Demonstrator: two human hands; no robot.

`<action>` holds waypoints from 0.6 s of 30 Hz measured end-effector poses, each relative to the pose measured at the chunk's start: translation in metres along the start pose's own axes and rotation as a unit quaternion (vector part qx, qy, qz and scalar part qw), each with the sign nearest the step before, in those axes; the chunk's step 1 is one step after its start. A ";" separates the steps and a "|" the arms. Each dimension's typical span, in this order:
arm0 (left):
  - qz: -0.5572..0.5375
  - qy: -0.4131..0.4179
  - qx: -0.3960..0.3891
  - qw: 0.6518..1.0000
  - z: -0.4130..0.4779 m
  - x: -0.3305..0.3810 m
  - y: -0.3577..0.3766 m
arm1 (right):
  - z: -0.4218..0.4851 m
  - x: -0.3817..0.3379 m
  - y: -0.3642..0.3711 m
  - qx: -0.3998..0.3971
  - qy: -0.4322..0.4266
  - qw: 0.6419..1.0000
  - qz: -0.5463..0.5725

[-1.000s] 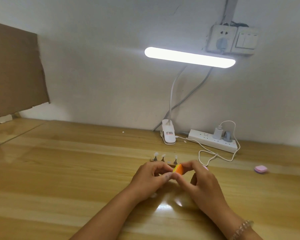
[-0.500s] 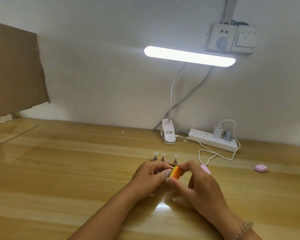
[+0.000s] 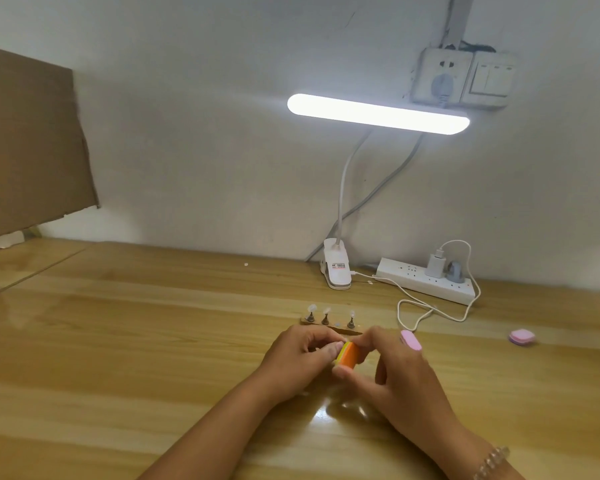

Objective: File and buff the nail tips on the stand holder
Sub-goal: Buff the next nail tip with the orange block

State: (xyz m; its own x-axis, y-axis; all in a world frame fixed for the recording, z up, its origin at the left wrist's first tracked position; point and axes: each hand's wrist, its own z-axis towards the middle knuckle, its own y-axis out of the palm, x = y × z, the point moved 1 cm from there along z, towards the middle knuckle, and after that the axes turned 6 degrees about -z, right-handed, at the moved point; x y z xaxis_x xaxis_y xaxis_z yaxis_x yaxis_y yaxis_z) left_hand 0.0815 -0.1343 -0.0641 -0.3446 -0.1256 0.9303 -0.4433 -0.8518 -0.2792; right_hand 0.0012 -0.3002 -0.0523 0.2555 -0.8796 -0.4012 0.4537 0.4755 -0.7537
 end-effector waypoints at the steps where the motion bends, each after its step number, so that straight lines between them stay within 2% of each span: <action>1: -0.003 -0.003 -0.001 1.000 0.000 0.000 0.000 | 0.001 0.001 0.000 0.001 0.006 1.000 0.012; 4: 0.007 0.000 -0.010 1.000 -0.001 0.002 0.001 | 0.008 0.007 -0.001 0.051 0.051 0.997 0.024; 8: 0.021 -0.011 0.002 1.000 0.000 0.000 0.001 | 0.002 0.002 0.003 0.015 0.002 1.000 0.007; 12: 0.007 -0.004 -0.003 1.000 0.000 0.001 0.002 | 0.009 0.011 0.000 0.054 0.064 0.996 0.028; 16: -0.011 0.004 -0.009 1.000 0.001 0.002 0.001 | 0.000 0.002 0.004 0.026 0.006 1.000 0.008; 18: -0.004 0.009 -0.004 1.000 0.001 0.001 0.001 | 0.003 0.005 0.002 0.042 0.030 0.999 0.011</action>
State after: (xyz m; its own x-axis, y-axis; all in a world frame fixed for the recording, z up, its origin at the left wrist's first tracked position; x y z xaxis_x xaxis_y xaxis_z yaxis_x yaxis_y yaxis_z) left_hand 0.0813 -0.1359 -0.0631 -0.3568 -0.1094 0.9278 -0.4532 -0.8482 -0.2743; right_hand 0.0057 -0.3042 -0.0541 0.2151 -0.8672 -0.4492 0.5186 0.4912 -0.6998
